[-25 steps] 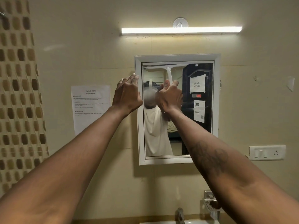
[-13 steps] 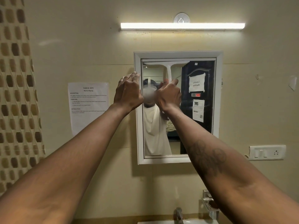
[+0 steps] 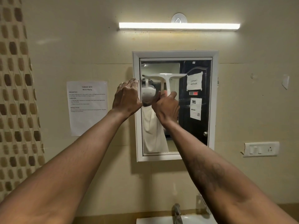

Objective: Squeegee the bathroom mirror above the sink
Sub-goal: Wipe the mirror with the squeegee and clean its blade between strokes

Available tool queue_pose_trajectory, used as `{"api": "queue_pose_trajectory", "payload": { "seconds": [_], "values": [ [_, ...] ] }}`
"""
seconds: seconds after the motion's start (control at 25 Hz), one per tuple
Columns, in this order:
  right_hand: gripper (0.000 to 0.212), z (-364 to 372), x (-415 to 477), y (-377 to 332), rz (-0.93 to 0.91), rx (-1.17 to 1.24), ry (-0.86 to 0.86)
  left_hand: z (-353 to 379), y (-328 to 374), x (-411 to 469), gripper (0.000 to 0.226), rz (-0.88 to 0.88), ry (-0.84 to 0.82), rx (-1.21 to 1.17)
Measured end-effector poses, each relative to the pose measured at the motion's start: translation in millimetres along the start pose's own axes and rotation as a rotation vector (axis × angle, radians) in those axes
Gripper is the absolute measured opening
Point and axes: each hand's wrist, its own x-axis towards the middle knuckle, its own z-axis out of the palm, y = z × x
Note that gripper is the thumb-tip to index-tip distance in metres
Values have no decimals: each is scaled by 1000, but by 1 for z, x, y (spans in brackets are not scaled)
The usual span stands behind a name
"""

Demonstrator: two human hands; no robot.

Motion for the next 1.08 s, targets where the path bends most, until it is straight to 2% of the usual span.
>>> {"api": "queue_pose_trajectory", "payload": {
  "seconds": [0.12, 0.32, 0.52, 0.8, 0.96, 1.08],
  "values": [
    [27, -5, 25, -16, -52, -7, 85, -4, -3, 1, 70, -6, 6, 6],
    [31, 1, 52, -22, -71, -61, 134, -3, -11, 3, 69, -17, 18, 19],
    [33, 9, 51, -21, -21, -37, 107, 3, -20, 5, 70, -30, 30, 21],
    [26, 10, -2, 9, 5, -64, -63, 17, -13, -5, 71, -13, -20, 17],
    [24, 4, 20, -8, -34, -14, 11, 14, -9, 0, 69, 2, 1, -1],
    [33, 5, 45, -20, -61, -9, 104, 14, -12, 2, 68, 0, 16, -4]
  ]
}}
